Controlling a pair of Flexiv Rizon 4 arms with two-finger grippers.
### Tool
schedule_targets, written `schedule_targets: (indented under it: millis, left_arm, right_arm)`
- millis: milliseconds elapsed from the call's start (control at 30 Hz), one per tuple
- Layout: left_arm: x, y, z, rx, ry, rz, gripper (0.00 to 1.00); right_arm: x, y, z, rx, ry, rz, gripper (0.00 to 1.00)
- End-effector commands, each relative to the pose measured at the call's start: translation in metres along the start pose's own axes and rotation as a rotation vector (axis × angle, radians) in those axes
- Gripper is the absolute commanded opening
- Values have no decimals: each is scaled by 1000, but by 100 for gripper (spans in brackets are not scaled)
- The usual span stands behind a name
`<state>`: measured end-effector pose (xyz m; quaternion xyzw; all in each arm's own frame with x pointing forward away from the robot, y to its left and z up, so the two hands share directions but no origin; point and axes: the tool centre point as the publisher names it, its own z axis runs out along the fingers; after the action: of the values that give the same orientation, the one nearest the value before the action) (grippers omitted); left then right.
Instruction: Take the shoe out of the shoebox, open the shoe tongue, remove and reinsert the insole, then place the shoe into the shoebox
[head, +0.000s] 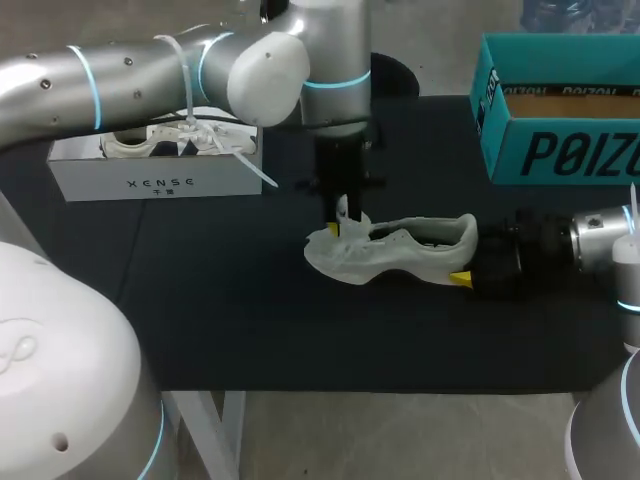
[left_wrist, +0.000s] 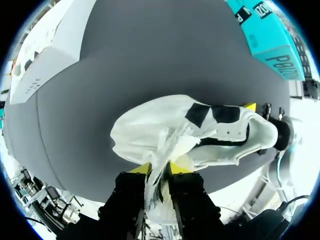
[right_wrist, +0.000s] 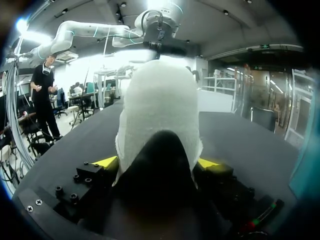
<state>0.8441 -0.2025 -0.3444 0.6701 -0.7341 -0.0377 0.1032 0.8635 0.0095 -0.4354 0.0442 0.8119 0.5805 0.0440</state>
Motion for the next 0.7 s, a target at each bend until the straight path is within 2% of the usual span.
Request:
schedule_targets:
  millis: [33, 300, 500, 600, 633, 700]
  left_arm:
    - [2, 4, -18, 44, 16, 16, 100]
    - [17, -1, -56, 123, 3, 65, 100]
    - [38, -4, -79, 125, -27, 182, 100]
    - [61, -6, -88, 104, -119, 404, 100]
    - [71, -4, -92, 107, -122, 568, 100]
    - [83, 2, -95, 135, -225, 867, 100]
  right_arm:
    - [0, -4, 1, 4, -2, 1, 0]
    - [0, -4, 1, 4, -2, 1, 0]
    - [0, -4, 1, 4, -2, 1, 0]
    - [0, -4, 1, 4, -2, 1, 0]
    - [0, -4, 1, 4, -2, 1, 0]
    - [0, -4, 1, 4, -2, 1, 0]
